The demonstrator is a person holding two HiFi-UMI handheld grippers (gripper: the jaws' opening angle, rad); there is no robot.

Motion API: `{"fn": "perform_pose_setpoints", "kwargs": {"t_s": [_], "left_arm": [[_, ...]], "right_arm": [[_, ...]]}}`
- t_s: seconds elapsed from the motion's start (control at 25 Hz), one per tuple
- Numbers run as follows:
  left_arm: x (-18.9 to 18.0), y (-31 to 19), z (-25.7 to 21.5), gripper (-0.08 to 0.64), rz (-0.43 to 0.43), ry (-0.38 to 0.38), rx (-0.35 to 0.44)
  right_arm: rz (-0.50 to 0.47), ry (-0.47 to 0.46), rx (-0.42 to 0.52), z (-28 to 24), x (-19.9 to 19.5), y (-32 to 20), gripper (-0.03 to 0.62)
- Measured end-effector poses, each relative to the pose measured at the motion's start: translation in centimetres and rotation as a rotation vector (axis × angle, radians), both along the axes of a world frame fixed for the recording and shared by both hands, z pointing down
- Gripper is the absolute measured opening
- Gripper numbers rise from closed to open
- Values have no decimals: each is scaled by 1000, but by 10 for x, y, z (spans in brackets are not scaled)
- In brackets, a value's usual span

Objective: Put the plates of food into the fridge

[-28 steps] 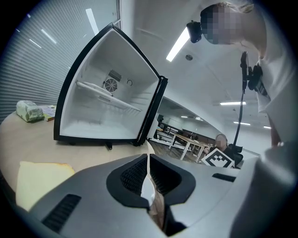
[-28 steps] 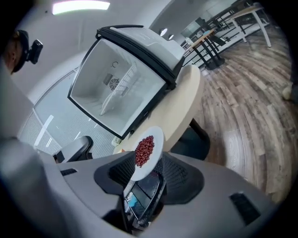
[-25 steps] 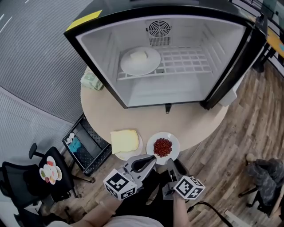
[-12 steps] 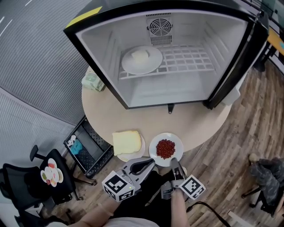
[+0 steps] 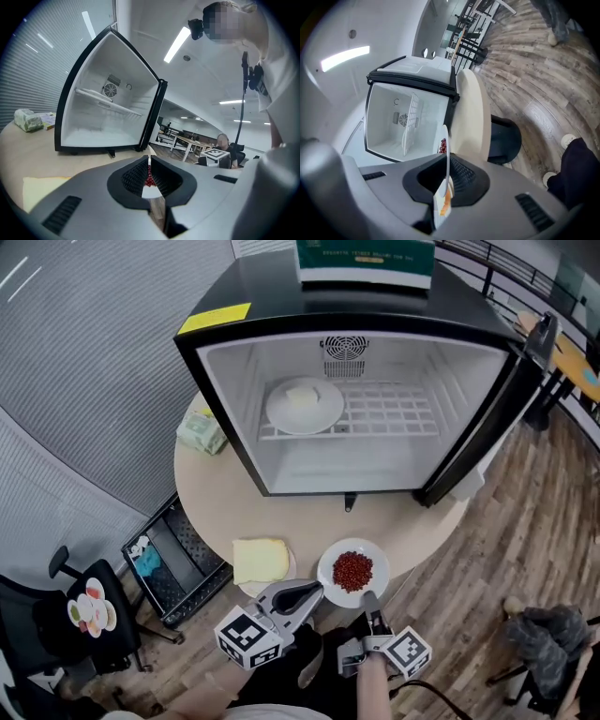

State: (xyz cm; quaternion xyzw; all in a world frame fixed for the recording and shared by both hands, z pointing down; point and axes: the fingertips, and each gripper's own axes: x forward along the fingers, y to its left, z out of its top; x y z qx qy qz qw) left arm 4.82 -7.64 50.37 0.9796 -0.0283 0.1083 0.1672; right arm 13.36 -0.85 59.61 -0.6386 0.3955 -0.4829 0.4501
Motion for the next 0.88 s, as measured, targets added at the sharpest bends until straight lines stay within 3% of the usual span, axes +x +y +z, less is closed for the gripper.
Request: {"fn": "perform_pose_setpoints", "kwargs": {"t_s": [0.28, 0.48, 0.88], "left_arm": [[21, -16, -45, 5, -40, 70, 63], [40, -35, -84, 5, -71, 137, 106], [89, -74, -133, 5, -71, 215, 154]], "right_arm": [[46, -37, 112, -85, 48, -17, 17], [22, 1, 179, -139, 83, -50, 17], [42, -7, 204, -181, 143, -107, 17]]}}
